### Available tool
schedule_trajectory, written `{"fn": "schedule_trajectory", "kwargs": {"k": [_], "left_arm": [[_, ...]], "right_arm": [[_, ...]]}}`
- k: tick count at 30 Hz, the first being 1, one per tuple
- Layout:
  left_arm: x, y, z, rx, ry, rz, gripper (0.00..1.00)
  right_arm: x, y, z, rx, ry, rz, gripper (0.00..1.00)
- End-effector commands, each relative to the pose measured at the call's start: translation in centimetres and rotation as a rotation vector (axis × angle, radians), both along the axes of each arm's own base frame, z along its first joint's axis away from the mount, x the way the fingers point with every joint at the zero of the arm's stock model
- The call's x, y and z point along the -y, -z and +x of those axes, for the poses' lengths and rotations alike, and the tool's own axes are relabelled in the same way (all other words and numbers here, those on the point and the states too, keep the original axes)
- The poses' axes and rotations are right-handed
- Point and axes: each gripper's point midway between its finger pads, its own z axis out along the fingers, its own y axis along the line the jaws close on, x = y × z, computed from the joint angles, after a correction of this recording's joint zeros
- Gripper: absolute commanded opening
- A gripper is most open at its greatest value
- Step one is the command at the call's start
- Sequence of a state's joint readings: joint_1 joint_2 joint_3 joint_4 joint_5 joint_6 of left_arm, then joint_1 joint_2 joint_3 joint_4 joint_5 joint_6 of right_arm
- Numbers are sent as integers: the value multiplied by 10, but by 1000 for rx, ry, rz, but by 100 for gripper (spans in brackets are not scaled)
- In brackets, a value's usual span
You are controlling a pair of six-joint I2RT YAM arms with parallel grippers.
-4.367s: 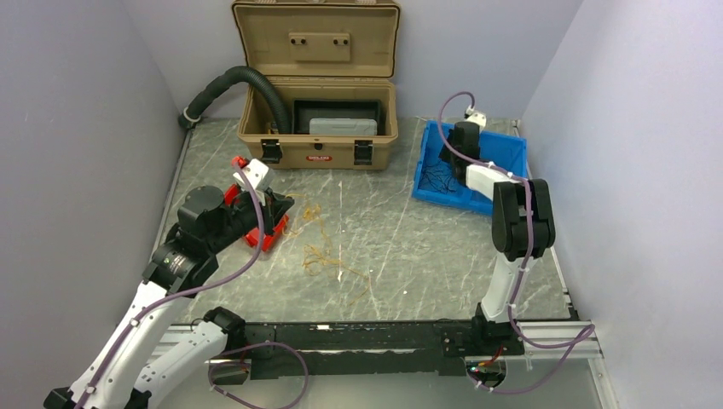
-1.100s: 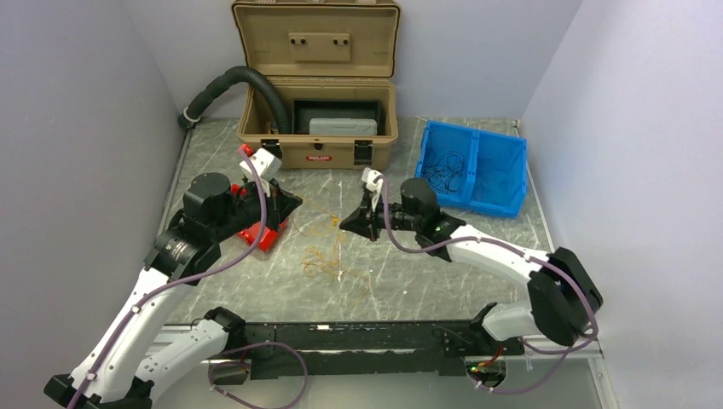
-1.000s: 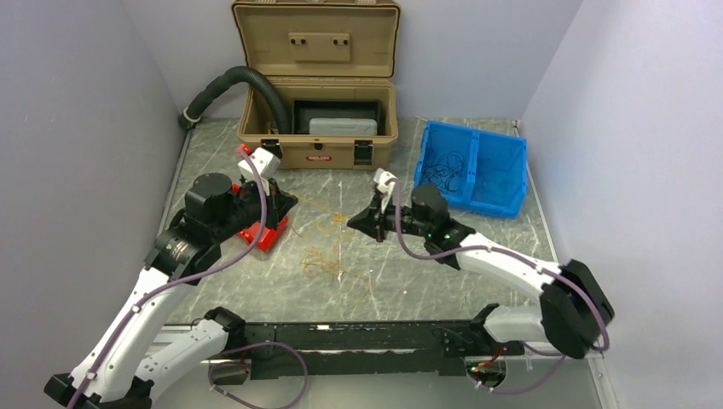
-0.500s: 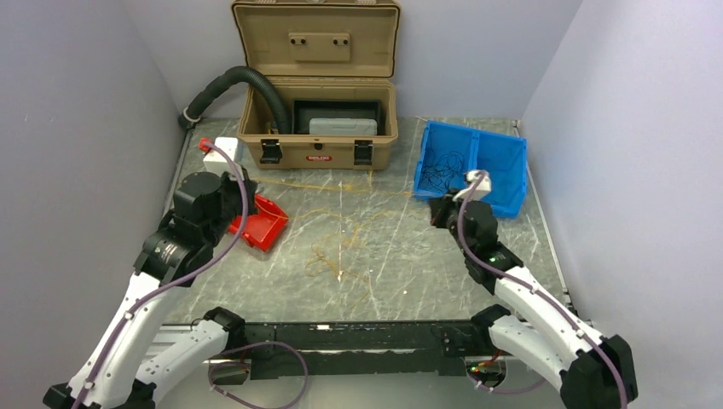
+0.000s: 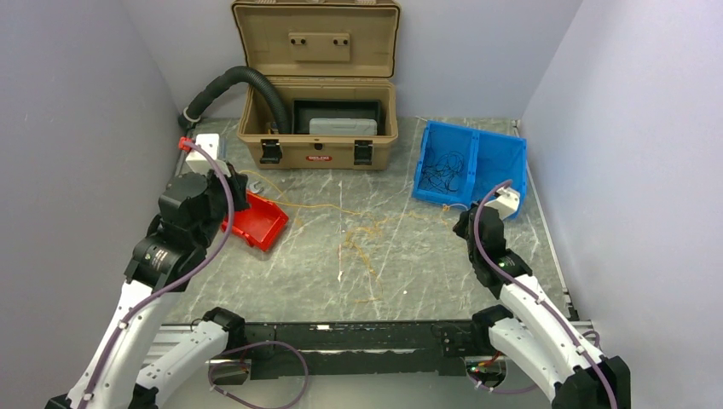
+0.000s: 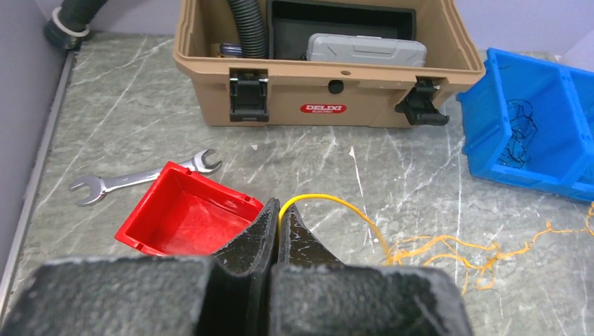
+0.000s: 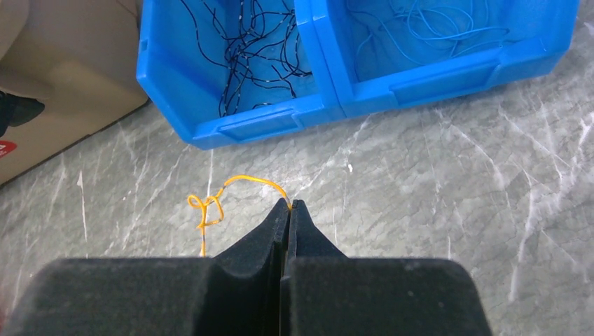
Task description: Untangle the cables
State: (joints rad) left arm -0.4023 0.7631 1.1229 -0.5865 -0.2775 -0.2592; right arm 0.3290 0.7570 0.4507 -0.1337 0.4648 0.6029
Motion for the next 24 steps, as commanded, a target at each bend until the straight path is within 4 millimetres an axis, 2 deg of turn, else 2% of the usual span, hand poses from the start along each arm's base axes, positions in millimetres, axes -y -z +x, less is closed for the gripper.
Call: {"fn": "schedule_trajectory", "kwargs": {"k": [1,4,6,9,14,18,21,24], "left_arm": [[13,-27,1,79,73,-37,0],[20,-33,1,104,115,-36,0],[15,-35,3,109,91,-17,0],[-11,-52,5,130,-26,61,0],[-76,-87,0,171,-342,166,0],[-114,-104,-12,193,-551,185,0],[-130,-112,-22,222,-639,168,0],[-122,-113,-20,252,-589,134,0]], "right_arm": [[0,-13,4,17,-14,-20,0],[-7,-10,6,5,-51,-22,0],[-4,-7,7,-7,-34,-24,0],[12,5,3,-60,69,2,0],[47,31,-6,-173,278,53,0],[63,32,-13,-188,367,57,0],[72,26,-17,-169,411,60,0],[78,22,-18,-144,417,58,0]]}}
